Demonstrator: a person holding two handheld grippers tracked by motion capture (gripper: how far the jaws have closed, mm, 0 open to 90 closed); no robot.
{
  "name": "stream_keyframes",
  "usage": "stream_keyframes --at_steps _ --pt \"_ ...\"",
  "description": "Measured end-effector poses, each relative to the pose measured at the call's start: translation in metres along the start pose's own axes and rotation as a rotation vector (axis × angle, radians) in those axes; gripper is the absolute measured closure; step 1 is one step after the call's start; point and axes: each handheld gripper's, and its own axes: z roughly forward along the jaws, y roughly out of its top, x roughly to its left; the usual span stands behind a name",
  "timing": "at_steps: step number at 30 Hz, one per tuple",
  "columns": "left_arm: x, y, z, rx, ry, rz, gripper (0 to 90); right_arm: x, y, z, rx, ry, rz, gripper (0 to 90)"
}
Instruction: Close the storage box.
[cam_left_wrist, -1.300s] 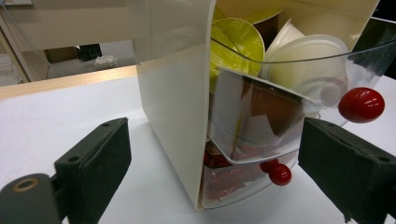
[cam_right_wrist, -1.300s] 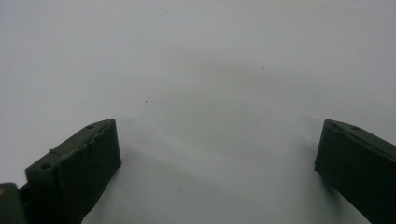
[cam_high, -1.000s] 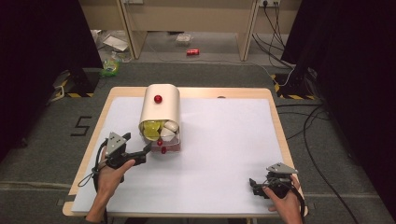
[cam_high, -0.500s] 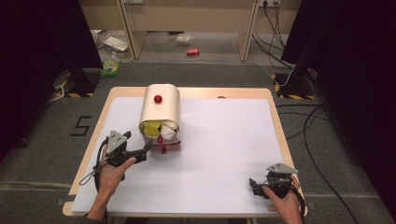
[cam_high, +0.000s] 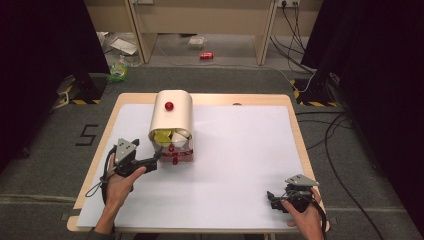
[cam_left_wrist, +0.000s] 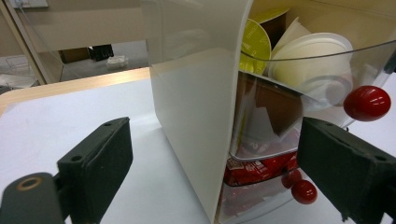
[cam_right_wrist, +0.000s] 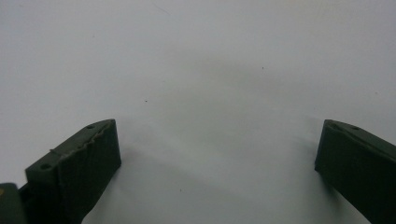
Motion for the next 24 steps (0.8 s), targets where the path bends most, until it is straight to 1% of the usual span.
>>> stream_keyframes --at_steps 10,12,13,15,18,19,21,22,24 --pt "0.0001 0.0000 0.0000 0.001 0.001 -0.002 10.0 0.0000 0.0000 0.0001 -0.001 0.000 0.000 0.5" --pt "-0.0008 -0.0003 -0.0008 0.001 0.000 0.000 11.4 0.0006 -0.0001 -0.0001 0.001 0.000 0.008 0.5" --pt "-0.0015 -0.0006 -0.0014 0.001 0.000 0.002 12.7 0.0000 0.0000 0.0001 -0.001 0.000 0.000 0.5" --pt "-0.0022 -0.0010 -0.0025 0.000 -0.001 0.005 15.3 0.0000 -0.0001 0.0000 -0.001 0.000 0.000 0.5" --pt "-0.0023 -0.0011 -0.0054 -0.002 -0.011 -0.010 15.1 0.0001 -0.0001 0.0000 0.000 -0.001 0.003 0.5" --pt "-0.0021 -0.0011 -0.0064 -0.004 -0.015 -0.001 15.1 0.0010 -0.0002 -0.0003 0.003 -0.001 0.013 0.5" --pt "-0.0024 -0.0017 -0.0083 -0.004 -0.016 -0.002 15.1 0.0000 -0.0001 0.0000 -0.001 0.000 0.000 0.5" --pt "-0.0021 -0.0025 -0.0091 -0.003 -0.019 -0.013 15.1 0.0003 -0.0001 -0.0001 0.000 -0.001 0.005 0.5" --pt "-0.0012 -0.0037 -0.0096 -0.001 -0.025 -0.015 15.1 0.0006 -0.0002 -0.0002 0.001 -0.001 0.008 0.5"
